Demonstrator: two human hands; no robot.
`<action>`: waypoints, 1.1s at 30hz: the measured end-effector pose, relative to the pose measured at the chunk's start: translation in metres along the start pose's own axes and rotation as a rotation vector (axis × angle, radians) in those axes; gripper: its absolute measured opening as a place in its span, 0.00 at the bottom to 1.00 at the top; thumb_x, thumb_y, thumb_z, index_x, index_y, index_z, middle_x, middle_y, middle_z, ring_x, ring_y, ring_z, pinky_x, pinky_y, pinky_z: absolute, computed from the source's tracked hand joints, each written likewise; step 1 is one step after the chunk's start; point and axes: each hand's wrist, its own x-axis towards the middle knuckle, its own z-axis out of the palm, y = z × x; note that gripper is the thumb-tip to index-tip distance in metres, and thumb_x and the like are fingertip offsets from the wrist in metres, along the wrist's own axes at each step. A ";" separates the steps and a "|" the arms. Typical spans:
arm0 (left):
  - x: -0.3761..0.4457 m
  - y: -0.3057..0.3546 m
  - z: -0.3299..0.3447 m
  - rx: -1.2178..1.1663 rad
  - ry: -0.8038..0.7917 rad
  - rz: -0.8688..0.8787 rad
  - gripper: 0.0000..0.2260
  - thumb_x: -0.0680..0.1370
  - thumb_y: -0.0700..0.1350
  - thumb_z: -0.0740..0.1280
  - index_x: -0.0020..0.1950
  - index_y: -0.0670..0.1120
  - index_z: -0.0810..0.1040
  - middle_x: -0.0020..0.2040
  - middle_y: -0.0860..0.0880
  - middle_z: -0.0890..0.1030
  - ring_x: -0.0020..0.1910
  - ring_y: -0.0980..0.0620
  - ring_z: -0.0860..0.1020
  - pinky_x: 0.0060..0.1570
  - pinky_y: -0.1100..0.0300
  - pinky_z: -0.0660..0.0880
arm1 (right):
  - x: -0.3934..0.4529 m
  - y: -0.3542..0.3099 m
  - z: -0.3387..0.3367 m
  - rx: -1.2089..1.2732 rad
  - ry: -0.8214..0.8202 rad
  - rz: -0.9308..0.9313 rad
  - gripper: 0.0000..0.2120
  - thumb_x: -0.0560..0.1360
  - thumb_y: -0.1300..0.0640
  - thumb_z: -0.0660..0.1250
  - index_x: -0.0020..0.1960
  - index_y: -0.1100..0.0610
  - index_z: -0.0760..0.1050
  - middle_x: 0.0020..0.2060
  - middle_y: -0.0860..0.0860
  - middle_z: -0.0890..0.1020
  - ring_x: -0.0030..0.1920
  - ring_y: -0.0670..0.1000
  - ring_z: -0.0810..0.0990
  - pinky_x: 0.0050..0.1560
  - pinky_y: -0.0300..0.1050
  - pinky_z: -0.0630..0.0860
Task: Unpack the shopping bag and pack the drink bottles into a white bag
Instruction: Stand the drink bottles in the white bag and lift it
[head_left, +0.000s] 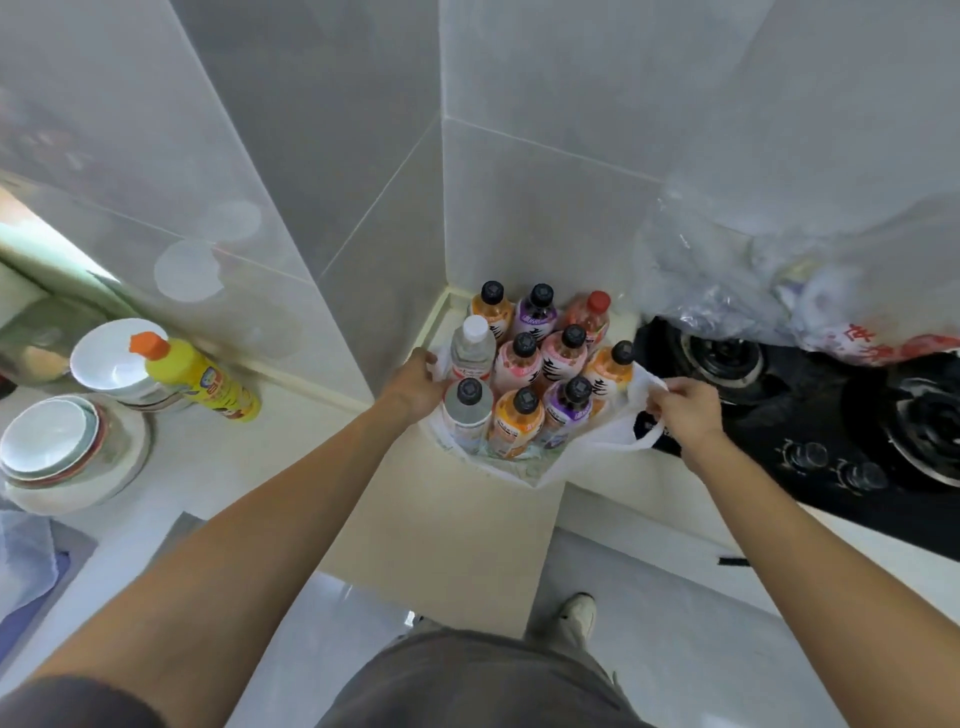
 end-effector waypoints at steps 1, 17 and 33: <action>0.003 0.001 0.000 -0.011 -0.009 0.013 0.22 0.75 0.54 0.74 0.61 0.52 0.65 0.58 0.43 0.81 0.57 0.40 0.81 0.61 0.42 0.78 | -0.003 -0.004 -0.001 0.059 -0.003 0.000 0.07 0.75 0.62 0.69 0.38 0.60 0.80 0.35 0.56 0.82 0.40 0.55 0.79 0.45 0.50 0.76; -0.022 0.013 -0.012 0.040 0.247 0.135 0.13 0.86 0.44 0.59 0.43 0.41 0.72 0.36 0.45 0.73 0.39 0.44 0.71 0.41 0.54 0.67 | -0.026 -0.047 -0.008 0.374 -0.170 -0.049 0.14 0.84 0.58 0.65 0.40 0.59 0.74 0.30 0.54 0.75 0.28 0.50 0.74 0.34 0.41 0.77; -0.051 0.010 -0.001 0.125 0.279 0.275 0.19 0.80 0.30 0.55 0.51 0.45 0.84 0.55 0.47 0.83 0.54 0.47 0.77 0.52 0.62 0.68 | -0.043 -0.063 -0.014 0.428 -0.225 -0.187 0.11 0.84 0.60 0.63 0.44 0.61 0.76 0.29 0.54 0.75 0.28 0.52 0.71 0.34 0.45 0.71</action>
